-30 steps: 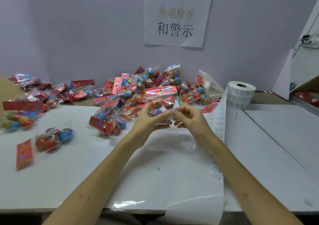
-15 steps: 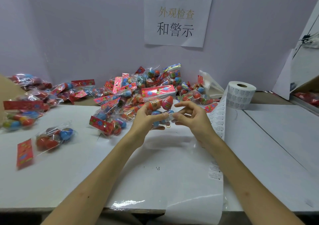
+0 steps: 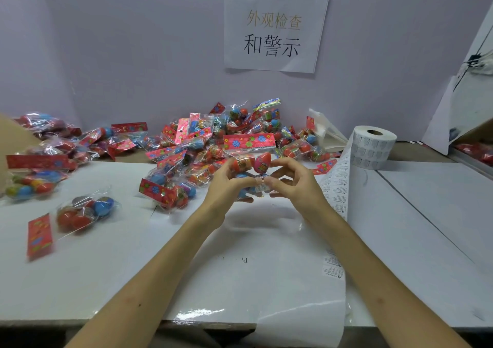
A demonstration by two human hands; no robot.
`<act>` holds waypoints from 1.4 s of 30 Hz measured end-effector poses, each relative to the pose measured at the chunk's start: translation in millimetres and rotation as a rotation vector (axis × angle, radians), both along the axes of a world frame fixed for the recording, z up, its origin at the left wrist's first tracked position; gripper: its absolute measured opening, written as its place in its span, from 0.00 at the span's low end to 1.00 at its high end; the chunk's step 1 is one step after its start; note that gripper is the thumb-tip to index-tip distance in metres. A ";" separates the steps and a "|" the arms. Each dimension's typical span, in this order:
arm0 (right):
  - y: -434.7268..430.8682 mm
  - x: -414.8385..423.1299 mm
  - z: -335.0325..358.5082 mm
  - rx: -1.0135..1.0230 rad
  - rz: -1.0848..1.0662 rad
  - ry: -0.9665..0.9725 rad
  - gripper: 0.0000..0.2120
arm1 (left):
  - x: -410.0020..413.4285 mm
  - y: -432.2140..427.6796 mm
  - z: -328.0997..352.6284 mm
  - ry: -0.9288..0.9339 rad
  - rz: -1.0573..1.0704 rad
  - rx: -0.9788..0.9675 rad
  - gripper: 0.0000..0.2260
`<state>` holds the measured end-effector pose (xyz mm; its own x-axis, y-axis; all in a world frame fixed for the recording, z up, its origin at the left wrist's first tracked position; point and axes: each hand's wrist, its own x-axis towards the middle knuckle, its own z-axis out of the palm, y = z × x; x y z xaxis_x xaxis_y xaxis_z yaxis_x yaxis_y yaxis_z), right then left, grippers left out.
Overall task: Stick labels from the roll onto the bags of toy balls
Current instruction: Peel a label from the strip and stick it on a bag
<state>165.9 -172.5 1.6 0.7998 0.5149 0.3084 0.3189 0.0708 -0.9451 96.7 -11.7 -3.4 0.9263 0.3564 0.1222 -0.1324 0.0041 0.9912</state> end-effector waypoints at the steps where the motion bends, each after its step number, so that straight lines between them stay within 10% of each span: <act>1: -0.2 0.4 0.2 0.002 -0.001 0.014 0.12 | -0.3 -0.6 0.4 0.003 -0.002 -0.004 0.15; 13: -3.2 6.7 0.2 -0.020 -0.108 0.062 0.06 | -1.5 1.0 5.0 0.058 -0.164 -0.251 0.11; 23: -11.3 14.0 5.7 -0.029 -0.135 0.157 0.08 | -6.5 -6.3 0.3 0.140 -0.342 0.012 0.16; 34: -32.6 21.8 12.7 -0.136 -0.117 0.199 0.09 | -4.0 2.8 -1.4 0.135 -0.181 0.063 0.09; 42: -31.0 22.4 14.9 0.016 -0.120 0.031 0.14 | -1.0 0.8 -6.1 -0.069 0.090 0.316 0.22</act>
